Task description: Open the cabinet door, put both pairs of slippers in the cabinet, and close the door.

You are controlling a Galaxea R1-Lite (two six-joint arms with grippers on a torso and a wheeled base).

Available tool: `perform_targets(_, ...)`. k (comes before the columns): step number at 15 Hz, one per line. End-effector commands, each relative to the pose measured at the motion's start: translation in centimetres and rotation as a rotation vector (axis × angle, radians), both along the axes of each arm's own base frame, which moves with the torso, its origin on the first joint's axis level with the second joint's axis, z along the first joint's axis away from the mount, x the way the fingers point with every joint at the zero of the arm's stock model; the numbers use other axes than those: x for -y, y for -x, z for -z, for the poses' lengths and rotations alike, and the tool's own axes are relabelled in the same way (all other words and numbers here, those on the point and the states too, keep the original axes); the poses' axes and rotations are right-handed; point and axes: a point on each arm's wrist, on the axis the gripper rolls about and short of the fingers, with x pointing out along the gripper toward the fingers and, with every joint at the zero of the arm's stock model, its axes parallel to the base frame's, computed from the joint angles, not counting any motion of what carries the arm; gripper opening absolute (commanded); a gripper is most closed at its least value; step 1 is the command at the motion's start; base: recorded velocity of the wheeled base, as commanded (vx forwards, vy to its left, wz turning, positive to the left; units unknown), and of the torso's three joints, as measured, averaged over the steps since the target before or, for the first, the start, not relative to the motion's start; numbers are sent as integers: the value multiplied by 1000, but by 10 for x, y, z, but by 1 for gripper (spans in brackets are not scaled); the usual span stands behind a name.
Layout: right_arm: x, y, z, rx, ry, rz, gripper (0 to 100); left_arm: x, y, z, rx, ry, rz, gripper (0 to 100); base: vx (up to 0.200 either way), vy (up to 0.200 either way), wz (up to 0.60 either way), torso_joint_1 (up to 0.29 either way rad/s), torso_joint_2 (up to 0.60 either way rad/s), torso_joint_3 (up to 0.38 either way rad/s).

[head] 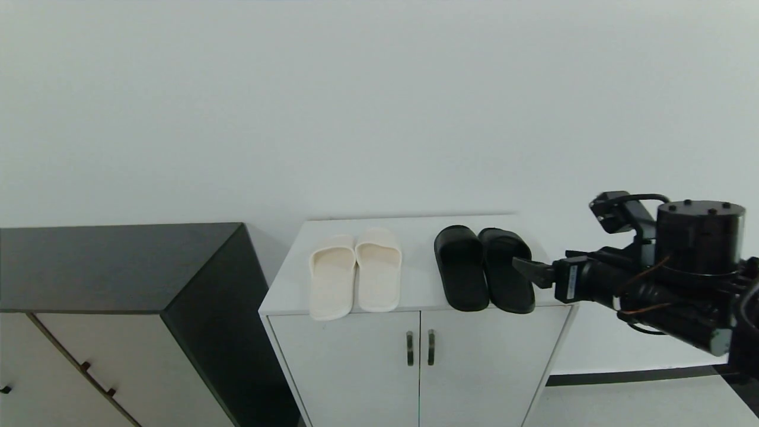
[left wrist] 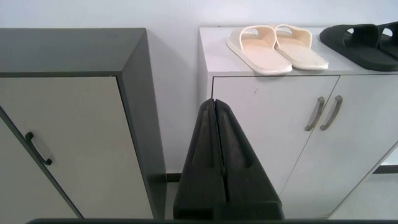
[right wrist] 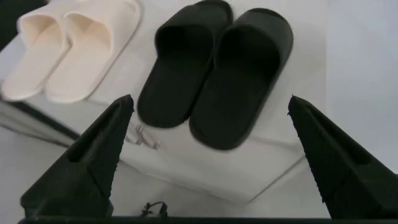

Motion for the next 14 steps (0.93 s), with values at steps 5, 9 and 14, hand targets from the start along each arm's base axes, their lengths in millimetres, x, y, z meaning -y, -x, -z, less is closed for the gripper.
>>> perform_targets(5,-50,-87,44,-4,73,187,100,0,0,0,-1,0,0,0,0,0,0,0,0,0)
perform_targets(9,-66,-107,65,-18,95,201,100,0,0,0,-1,2,0,0,0,0,0,0,0,0)
perform_targets(14,-74,-124,78,-17,96,210,100,0,0,0,-1,2,0,0,0,0,0,0,0,0)
